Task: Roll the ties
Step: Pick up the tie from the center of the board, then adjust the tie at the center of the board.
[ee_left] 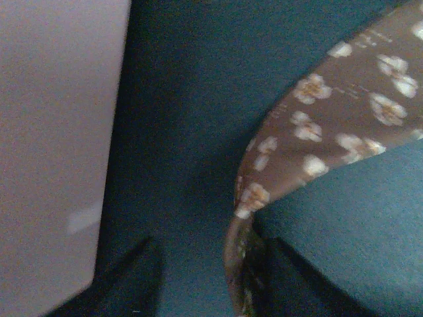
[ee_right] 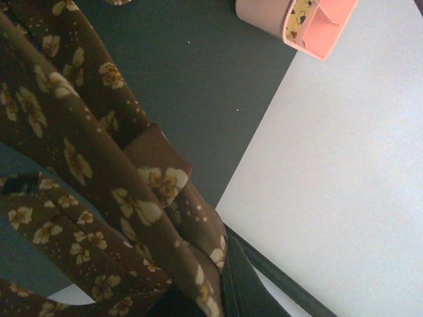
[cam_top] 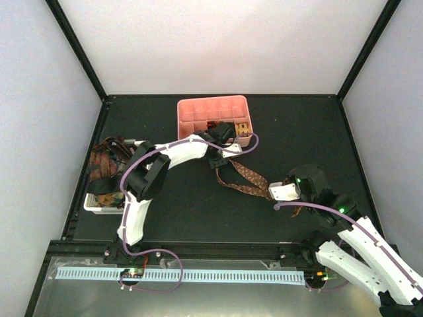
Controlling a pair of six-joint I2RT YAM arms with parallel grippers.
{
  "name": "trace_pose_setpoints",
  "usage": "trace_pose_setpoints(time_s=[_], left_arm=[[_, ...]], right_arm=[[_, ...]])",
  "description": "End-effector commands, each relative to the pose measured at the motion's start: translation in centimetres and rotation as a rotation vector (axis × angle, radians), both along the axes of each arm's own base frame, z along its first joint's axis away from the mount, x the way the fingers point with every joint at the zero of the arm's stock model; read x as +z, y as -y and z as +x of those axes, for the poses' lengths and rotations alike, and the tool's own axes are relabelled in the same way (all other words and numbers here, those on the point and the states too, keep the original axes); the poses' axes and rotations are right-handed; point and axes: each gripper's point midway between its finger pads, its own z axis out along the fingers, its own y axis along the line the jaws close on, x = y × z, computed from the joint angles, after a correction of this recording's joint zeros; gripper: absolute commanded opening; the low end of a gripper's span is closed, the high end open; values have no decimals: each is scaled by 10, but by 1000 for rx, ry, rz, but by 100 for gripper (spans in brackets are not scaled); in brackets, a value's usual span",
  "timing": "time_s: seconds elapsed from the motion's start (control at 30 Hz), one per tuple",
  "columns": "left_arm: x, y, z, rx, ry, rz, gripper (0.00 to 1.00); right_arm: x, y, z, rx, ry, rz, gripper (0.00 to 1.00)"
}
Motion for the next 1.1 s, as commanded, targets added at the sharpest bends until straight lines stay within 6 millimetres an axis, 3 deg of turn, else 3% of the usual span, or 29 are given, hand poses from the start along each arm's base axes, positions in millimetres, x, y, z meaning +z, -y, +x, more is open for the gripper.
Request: trace_pose_setpoints(time_s=[0.0,0.07,0.23,0.3,0.37,0.47,0.57,0.67,0.77,0.87,1.07], left_arm=[[35,-3,20,53,91,-44,17],[60,-15,20,84,96,-123,4],[130,-87,30,234,189,-326,2],[159,-118,30,260,249,-397,2],[171,-143,30,281,301,-418,2],[183,-158,16,232,327,-450,2],[181,-156,-7,143,357,-463,2],[165,-141,-44,-21,322,-490,2],[123,-132,-79,-149,280,-389,2],[91,-132,-96,-206,253,-309,2],[73,-131,-107,-248,265,-231,1]], right_arm=[[-4,12,-7,-77,-16,42,2],[-11,20,-9,-113,-37,57,2],[-37,48,-1,-217,-84,61,2],[-46,64,15,-268,-83,64,2],[-56,83,33,-328,-94,70,2],[-65,116,65,-443,-109,123,2],[-70,129,95,-506,-109,203,2],[-81,118,109,-484,-135,291,2],[-110,109,104,-417,-174,273,2],[-148,111,90,-403,-234,218,2],[-168,108,79,-427,-355,232,2]])
